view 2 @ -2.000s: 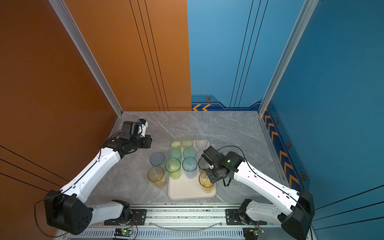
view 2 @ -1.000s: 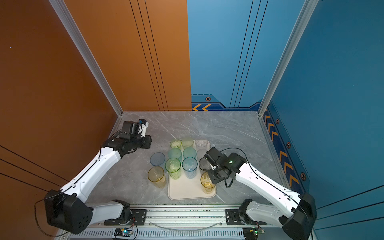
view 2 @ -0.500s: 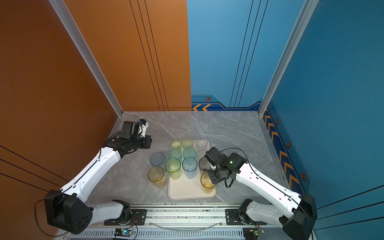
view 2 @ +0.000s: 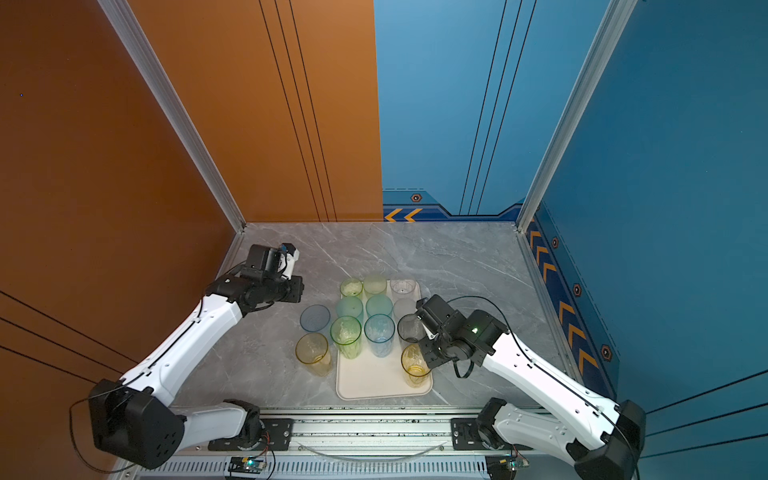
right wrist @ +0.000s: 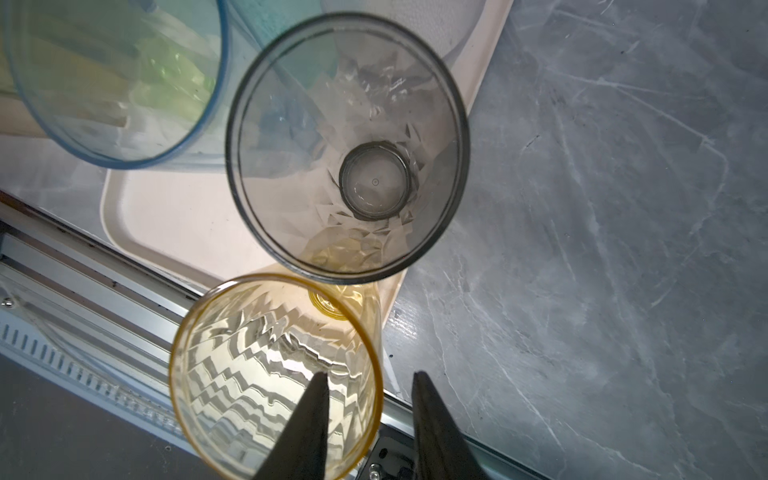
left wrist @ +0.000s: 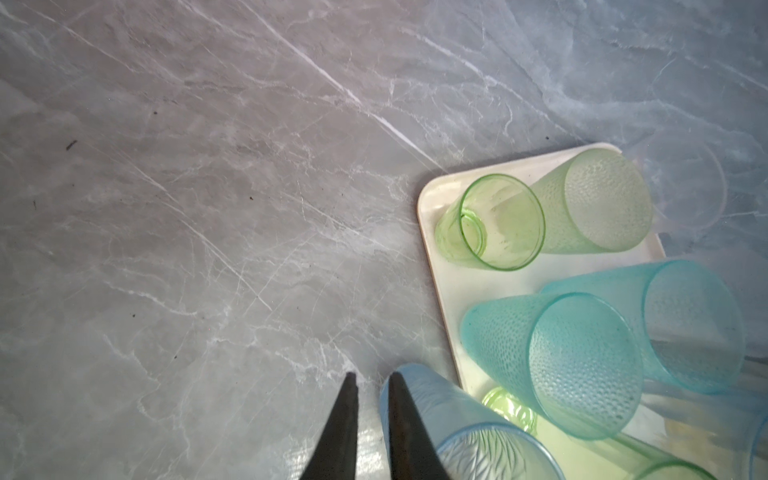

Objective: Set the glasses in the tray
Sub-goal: 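Open and raise the right gripper while the left grips the blue cup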

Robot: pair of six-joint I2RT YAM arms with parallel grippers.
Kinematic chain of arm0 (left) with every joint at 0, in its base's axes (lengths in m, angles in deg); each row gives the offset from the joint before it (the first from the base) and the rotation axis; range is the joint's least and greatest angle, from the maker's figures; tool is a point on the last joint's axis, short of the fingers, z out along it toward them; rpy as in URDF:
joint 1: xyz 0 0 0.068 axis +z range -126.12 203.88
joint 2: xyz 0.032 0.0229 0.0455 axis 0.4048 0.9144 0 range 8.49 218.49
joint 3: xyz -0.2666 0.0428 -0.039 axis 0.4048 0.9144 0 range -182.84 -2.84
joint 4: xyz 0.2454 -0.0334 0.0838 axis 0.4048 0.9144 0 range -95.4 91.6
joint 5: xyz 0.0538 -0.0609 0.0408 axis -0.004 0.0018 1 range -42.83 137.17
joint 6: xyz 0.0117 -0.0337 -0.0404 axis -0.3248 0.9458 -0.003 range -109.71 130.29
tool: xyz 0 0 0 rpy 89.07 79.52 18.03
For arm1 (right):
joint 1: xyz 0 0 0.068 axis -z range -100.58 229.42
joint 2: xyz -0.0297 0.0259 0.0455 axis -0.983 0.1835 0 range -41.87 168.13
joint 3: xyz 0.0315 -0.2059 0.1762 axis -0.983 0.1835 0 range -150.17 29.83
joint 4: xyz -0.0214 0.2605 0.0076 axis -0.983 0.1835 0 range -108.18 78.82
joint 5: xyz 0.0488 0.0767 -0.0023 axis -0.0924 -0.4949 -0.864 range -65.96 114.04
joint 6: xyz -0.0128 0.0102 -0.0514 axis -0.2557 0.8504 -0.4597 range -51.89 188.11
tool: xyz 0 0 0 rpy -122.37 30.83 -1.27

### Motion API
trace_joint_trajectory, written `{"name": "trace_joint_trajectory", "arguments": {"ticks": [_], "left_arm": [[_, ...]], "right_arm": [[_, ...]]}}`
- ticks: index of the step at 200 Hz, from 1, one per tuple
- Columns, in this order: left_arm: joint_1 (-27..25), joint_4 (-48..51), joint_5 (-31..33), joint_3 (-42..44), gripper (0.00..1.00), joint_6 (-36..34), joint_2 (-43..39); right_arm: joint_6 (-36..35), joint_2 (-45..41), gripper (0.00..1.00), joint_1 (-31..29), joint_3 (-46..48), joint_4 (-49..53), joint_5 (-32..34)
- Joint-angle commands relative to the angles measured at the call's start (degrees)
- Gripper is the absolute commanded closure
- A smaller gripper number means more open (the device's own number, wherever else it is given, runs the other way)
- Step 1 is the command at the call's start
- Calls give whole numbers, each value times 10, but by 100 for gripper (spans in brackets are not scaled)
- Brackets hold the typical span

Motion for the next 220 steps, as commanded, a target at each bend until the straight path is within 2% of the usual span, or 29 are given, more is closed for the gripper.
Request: {"name": "trace_joint_trajectory", "arguments": {"ticks": [1, 53, 65, 121, 220], "left_arm": [[-8, 42, 18, -6, 83, -9, -22], [-26, 104, 25, -10, 83, 3, -51], [-29, 115, 25, -10, 83, 7, -57], [-39, 148, 21, 0, 82, 23, -62], [-59, 147, 9, 7, 80, 40, -36]], "right_arm": [[6, -31, 66, 6, -33, 7, -4], [-15, -61, 62, 48, -100, 0, 30], [-26, -56, 62, 80, -113, -14, 30], [-63, -6, 62, 132, -151, -98, -23], [-81, 22, 61, 158, -168, -143, -77]]}}
